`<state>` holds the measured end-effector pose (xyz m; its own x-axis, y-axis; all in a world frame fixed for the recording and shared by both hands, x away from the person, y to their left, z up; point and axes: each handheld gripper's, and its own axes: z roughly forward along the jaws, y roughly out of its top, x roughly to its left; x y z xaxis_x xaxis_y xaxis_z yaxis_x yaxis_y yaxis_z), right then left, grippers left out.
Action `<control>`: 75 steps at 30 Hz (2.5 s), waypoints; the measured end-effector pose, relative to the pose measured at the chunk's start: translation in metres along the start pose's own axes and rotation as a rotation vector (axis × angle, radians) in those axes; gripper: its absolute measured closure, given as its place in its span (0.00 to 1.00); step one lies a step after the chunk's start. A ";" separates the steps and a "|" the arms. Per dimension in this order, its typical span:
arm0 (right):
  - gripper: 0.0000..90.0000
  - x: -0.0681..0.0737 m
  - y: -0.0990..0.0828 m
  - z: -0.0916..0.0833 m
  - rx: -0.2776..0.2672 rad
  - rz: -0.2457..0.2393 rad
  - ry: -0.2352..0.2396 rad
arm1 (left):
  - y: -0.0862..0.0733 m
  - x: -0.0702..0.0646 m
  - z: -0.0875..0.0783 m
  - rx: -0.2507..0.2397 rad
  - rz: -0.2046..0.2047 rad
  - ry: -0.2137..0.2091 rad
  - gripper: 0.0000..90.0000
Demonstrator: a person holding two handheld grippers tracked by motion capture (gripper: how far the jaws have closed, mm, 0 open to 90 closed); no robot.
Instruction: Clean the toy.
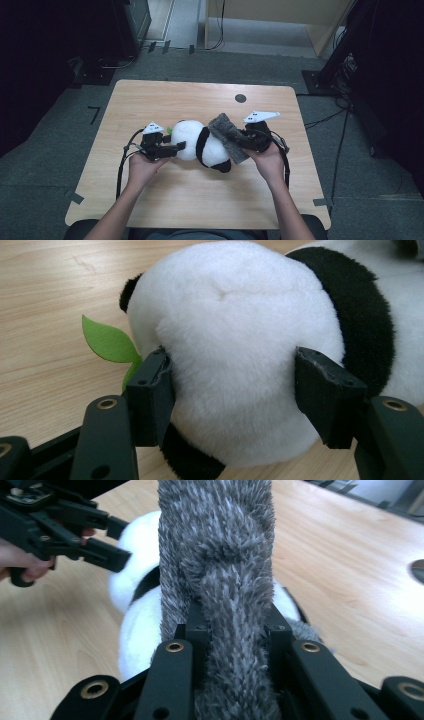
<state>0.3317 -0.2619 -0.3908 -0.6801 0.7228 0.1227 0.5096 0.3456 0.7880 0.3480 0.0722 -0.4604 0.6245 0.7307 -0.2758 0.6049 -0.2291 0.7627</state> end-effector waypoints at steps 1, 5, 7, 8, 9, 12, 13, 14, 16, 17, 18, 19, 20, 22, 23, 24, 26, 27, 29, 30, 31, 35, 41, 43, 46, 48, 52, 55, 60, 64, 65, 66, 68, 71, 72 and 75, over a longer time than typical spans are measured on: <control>0.82 -0.002 0.000 -0.004 -0.007 0.002 -0.018 | 0.000 -0.001 0.000 0.002 0.004 0.001 0.40; 0.81 -0.015 -0.005 -0.019 -0.039 0.036 -0.094 | -0.001 -0.001 0.001 0.002 0.008 -0.002 0.40; 0.81 -0.021 -0.009 -0.025 -0.047 0.058 -0.115 | -0.001 -0.001 0.001 0.000 0.008 -0.002 0.40; 0.81 -0.023 -0.011 -0.027 -0.048 0.067 -0.120 | -0.001 -0.001 0.001 0.000 0.009 -0.002 0.40; 0.81 -0.023 -0.013 -0.028 -0.048 0.074 -0.123 | -0.001 -0.001 0.001 -0.002 0.008 -0.003 0.39; 0.81 -0.022 -0.019 -0.023 -0.041 0.087 -0.113 | -0.002 -0.001 0.002 -0.003 0.009 -0.003 0.39; 0.81 -0.020 -0.021 -0.020 -0.033 0.089 -0.106 | -0.002 0.000 0.002 -0.003 0.009 -0.003 0.40; 0.81 -0.018 -0.022 -0.016 -0.024 0.091 -0.094 | -0.002 0.000 0.002 -0.003 0.009 -0.003 0.39; 0.81 -0.013 -0.025 -0.009 -0.008 0.088 -0.081 | -0.002 0.000 0.002 -0.002 0.009 -0.002 0.39; 0.81 -0.011 -0.026 -0.006 -0.004 0.083 -0.080 | -0.002 0.000 0.002 -0.003 0.008 -0.001 0.39; 0.81 -0.009 -0.027 -0.003 0.001 0.083 -0.079 | -0.002 0.001 0.002 -0.003 0.009 -0.001 0.39; 0.81 -0.008 -0.028 -0.001 0.006 0.077 -0.083 | -0.002 0.001 0.002 -0.006 0.008 -0.002 0.39; 0.81 -0.008 -0.029 0.001 0.012 0.076 -0.086 | -0.002 0.001 0.002 -0.007 0.010 -0.002 0.39; 0.81 -0.009 -0.032 0.003 0.015 0.084 -0.083 | -0.003 0.000 0.002 -0.013 0.015 0.001 0.39; 0.81 -0.010 -0.034 0.003 0.010 0.095 -0.075 | -0.003 0.000 0.003 -0.015 0.015 0.001 0.39; 0.81 -0.012 -0.036 0.003 0.011 0.113 -0.064 | -0.003 0.000 0.003 -0.018 0.016 0.001 0.39; 0.81 -0.015 -0.040 0.004 0.001 0.127 -0.050 | -0.003 -0.001 0.003 -0.022 0.018 0.001 0.39; 0.81 -0.017 -0.042 0.005 -0.001 0.129 -0.048 | -0.003 -0.001 0.003 -0.026 0.019 0.001 0.39; 0.81 -0.019 -0.044 0.006 0.000 0.137 -0.051 | -0.003 -0.001 0.003 -0.032 0.020 0.001 0.38; 0.81 -0.020 -0.045 0.006 -0.003 0.141 -0.051 | -0.003 -0.001 0.003 -0.034 0.021 0.001 0.38; 0.81 -0.021 -0.046 0.007 -0.008 0.142 -0.051 | -0.003 -0.001 0.003 -0.036 0.021 0.000 0.38; 0.81 -0.024 -0.051 0.009 0.014 0.144 -0.062 | -0.003 -0.001 0.003 -0.038 0.020 -0.001 0.38; 0.81 -0.026 -0.055 0.014 0.046 0.156 -0.066 | -0.003 0.001 0.004 -0.040 0.018 -0.006 0.37; 0.81 -0.027 -0.056 0.015 0.052 0.167 -0.064 | -0.003 0.001 0.005 -0.044 0.023 -0.001 0.37; 0.81 -0.028 -0.058 0.018 0.061 0.170 -0.063 | -0.004 0.000 0.005 -0.047 0.023 0.002 0.36; 0.81 -0.029 -0.060 0.021 0.077 0.172 -0.068 | -0.004 0.001 0.005 -0.045 0.022 0.001 0.36; 0.81 -0.029 -0.063 0.027 0.099 0.178 -0.069 | -0.004 0.003 0.005 -0.044 0.016 0.002 0.35; 0.81 -0.031 -0.065 0.032 0.100 0.191 -0.059 | -0.004 0.003 0.005 -0.046 0.009 0.000 0.35; 0.81 -0.032 -0.070 0.042 0.144 0.190 -0.053 | -0.004 0.004 0.005 -0.043 0.011 0.001 0.34; 0.81 -0.035 -0.073 0.048 0.169 0.193 -0.041 | -0.005 0.004 0.005 -0.044 0.009 0.001 0.34; 0.81 -0.036 -0.073 0.048 0.175 0.200 -0.038 | -0.005 0.004 0.005 -0.045 0.009 0.002 0.34; 0.80 -0.037 -0.074 0.049 0.177 0.200 -0.033 | -0.005 0.004 0.005 -0.047 0.009 0.003 0.34; 0.80 -0.039 -0.073 0.048 0.190 0.197 -0.033 | -0.005 0.003 0.005 -0.046 0.009 0.003 0.34; 0.80 -0.042 -0.070 0.041 0.175 0.205 -0.058 | -0.004 0.002 0.004 -0.045 0.009 0.007 0.34; 0.80 -0.043 -0.070 0.038 0.160 0.205 -0.070 | -0.004 0.002 0.004 -0.045 0.010 0.007 0.34; 0.81 -0.046 -0.066 0.026 0.112 0.217 -0.089 | -0.004 0.002 0.004 -0.046 0.013 0.007 0.34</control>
<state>0.3428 -0.3019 -0.4645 -0.5017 0.8355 0.2241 0.6974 0.2374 0.6763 0.3489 0.0722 -0.4664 0.6287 0.7325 -0.2612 0.5733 -0.2095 0.7921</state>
